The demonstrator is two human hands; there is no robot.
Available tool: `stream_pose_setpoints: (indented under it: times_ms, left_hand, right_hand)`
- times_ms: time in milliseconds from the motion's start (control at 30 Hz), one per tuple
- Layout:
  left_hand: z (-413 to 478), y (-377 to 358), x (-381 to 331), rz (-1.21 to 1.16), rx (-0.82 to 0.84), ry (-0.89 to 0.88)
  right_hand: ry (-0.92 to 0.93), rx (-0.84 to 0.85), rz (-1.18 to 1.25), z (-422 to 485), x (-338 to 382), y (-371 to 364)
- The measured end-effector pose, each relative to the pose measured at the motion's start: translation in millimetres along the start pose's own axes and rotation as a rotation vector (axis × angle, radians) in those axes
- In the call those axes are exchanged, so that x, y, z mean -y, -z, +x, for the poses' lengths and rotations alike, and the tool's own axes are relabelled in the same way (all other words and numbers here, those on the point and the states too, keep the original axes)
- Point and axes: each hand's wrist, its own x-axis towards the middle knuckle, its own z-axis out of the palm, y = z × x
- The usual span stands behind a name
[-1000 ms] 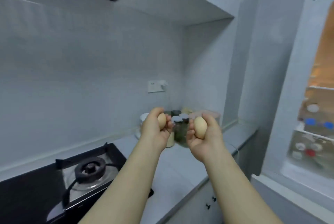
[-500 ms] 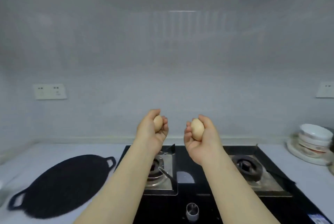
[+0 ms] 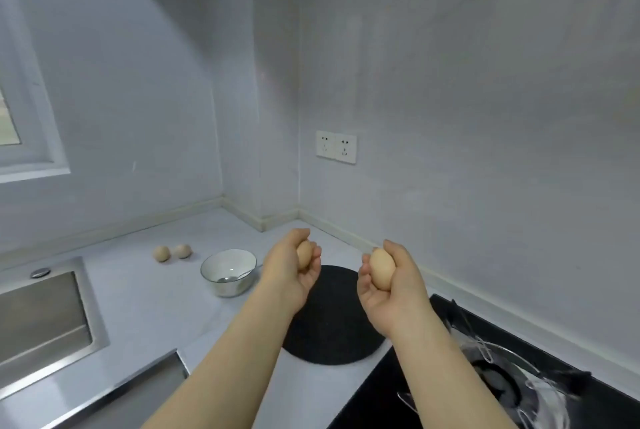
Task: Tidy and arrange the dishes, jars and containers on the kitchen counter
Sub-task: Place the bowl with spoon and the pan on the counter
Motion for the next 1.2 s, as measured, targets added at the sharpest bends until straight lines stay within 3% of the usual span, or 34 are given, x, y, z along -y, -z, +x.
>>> stream_pose_setpoints:
  times_ms: [167, 367, 700, 933, 1200]
  left_hand:
    - [28.1, 52.7, -32.8, -0.008, -0.167, -0.064]
    - [79.4, 110.7, -86.2, 0.002, -0.234, -0.177]
    - [204.5, 210.2, -193.8, 0.068, -0.336, -0.161]
    - [274.2, 273.5, -229.4, 0.081, -0.405, -0.097]
    - [336.3, 324.0, -228.3, 0.45, -0.563, -0.008]
  right_hand:
    - [-0.168, 0.063, -0.089, 34.4, -48.7, -38.0]
    - [-0.255, 0.124, -0.179, 82.9, -108.5, -92.9]
    - [-0.359, 0.133, -0.227, 191.9, -232.0, -220.7]
    - [-0.385, 0.085, -0.347, 245.8, -300.4, -258.0]
    - [-0.304, 0.077, -0.606, 303.5, -351.7, -258.7]
